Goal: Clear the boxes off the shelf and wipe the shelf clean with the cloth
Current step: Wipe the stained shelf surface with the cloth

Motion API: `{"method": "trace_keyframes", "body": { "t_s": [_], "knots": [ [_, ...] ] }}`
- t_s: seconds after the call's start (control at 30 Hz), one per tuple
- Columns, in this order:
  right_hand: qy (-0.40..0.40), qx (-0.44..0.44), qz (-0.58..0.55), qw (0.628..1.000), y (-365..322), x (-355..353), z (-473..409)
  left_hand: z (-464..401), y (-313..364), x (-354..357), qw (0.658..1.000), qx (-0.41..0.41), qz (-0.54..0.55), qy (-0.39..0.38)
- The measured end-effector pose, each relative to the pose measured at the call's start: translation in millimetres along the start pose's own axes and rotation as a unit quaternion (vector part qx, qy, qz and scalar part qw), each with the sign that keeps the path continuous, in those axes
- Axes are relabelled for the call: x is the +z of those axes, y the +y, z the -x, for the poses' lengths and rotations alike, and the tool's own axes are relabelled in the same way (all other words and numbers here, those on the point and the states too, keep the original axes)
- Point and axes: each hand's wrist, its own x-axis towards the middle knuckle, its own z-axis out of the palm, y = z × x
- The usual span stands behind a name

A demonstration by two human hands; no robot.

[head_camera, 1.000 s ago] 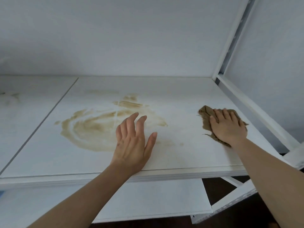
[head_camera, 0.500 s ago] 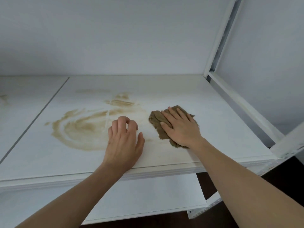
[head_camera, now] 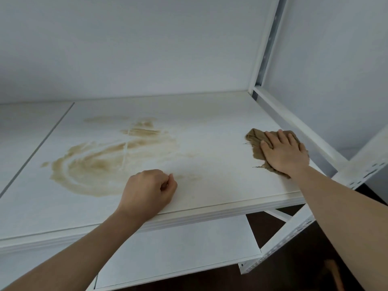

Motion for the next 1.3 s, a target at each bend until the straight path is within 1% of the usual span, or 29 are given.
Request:
{"method": "trace_keyframes", "body": {
  "t_s": [0.13,0.23,0.4,0.53,0.73,0.87,1.0,1.03,1.1,1.13,1.17,1.23,1.27,1.3],
  "knots": [
    [0.002,0.075,0.012,0.997,4,2,27,1,1,-2,1.000,0.000,0.004,-0.004],
    [-0.002,0.083,0.025,0.996,2,4,47,5,-1,-5,1.000,0.010,0.011,-0.007],
    [-0.009,0.039,0.023,0.999,-20,5,68,15,-21,-21,0.999,0.028,-0.020,-0.001],
    [0.002,-0.023,0.018,1.000,-62,14,82,20,-30,-25,0.998,-0.046,0.000,0.031],
    [-0.002,-0.100,0.012,0.995,-122,29,94,15,-29,-21,0.995,-0.035,-0.005,0.098],
    [0.011,-0.167,-0.015,0.986,-158,38,105,14,-33,-16,0.993,-0.080,-0.003,0.089],
    [0.038,-0.217,-0.063,0.973,-173,45,112,16,-32,-15,0.991,-0.104,-0.003,0.078],
    [0.035,-0.217,-0.091,0.971,-173,43,112,16,-33,-15,0.991,-0.107,0.000,0.076],
    [-0.001,-0.195,-0.183,0.963,-173,28,113,16,-33,-15,0.992,-0.106,0.005,0.072],
    [-0.026,-0.170,-0.257,0.951,-173,16,113,16,-33,-15,0.992,-0.104,0.005,0.072],
    [-0.047,-0.142,-0.357,0.922,-173,2,113,15,-33,-16,0.992,-0.103,0.007,0.070],
    [-0.089,-0.070,-0.556,0.824,-169,-27,112,15,-34,-16,0.993,-0.102,0.010,0.066],
    [-0.095,-0.039,-0.613,0.783,-161,-36,107,15,-34,-16,0.993,-0.101,0.012,0.065],
    [-0.097,-0.020,-0.624,0.775,-154,-44,103,15,-34,-15,0.993,-0.101,0.012,0.065]
  ]
}}
